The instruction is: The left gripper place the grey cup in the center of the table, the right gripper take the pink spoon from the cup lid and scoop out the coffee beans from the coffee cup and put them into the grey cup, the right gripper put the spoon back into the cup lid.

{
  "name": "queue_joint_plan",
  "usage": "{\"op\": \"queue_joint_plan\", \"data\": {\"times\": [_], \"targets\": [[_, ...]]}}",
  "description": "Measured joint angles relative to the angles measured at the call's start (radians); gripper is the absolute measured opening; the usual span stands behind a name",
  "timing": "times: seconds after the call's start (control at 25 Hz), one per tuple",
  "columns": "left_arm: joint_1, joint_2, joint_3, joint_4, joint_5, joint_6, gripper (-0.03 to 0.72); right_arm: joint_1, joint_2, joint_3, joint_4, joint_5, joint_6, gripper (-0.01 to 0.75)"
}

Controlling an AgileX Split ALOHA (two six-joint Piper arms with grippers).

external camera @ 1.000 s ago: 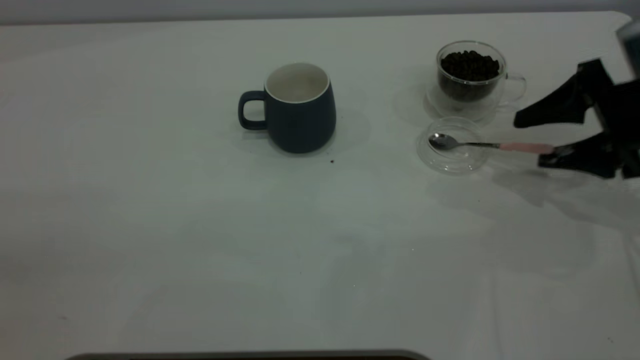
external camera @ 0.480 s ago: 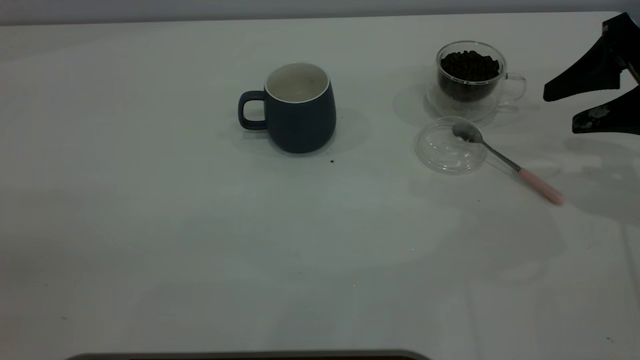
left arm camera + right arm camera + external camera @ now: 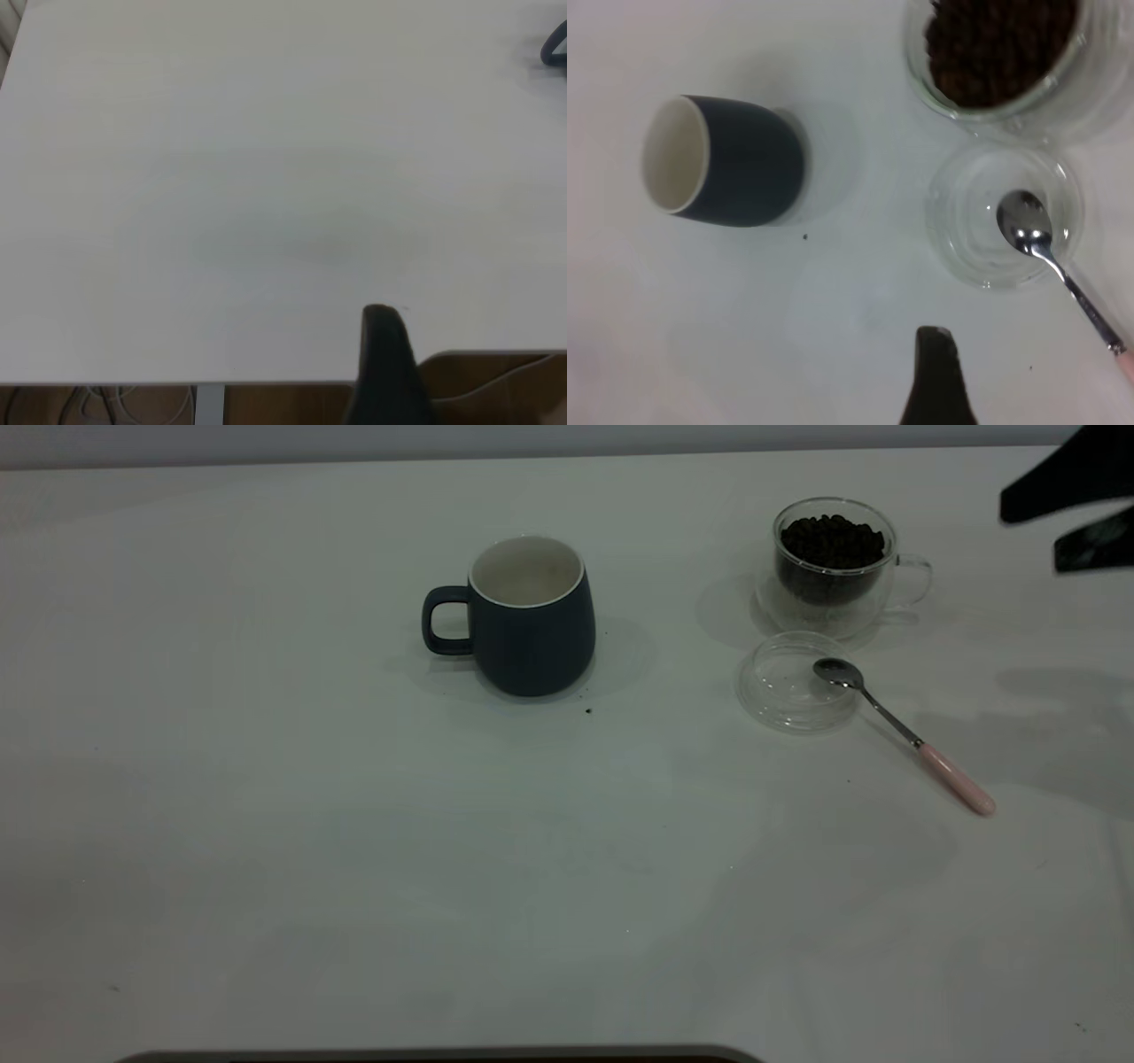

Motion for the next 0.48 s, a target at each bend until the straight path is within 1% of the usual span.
{"op": "queue_joint_plan", "data": {"times": [0.16, 0.24, 0.32, 0.48], "targets": [[0.000, 0.000, 0.000, 0.000, 0.000, 0.000, 0.567, 0.000, -0.155, 0.005, -0.129, 0.018, 0.103, 0.596], [0.000, 0.000, 0.000, 0.000, 0.000, 0.000, 0.567, 0.000, -0.266, 0.006, -0.228, 0.039, 0.200, 0.596], [0.000, 0.000, 0.000, 0.000, 0.000, 0.000, 0.567, 0.000, -0.384, 0.006, -0.358, 0.072, 0.313, 0.596], [0.000, 0.000, 0.000, 0.000, 0.000, -0.003, 0.567, 0.000, -0.652, 0.006, -0.635, 0.173, 0.547, 0.596]]}}
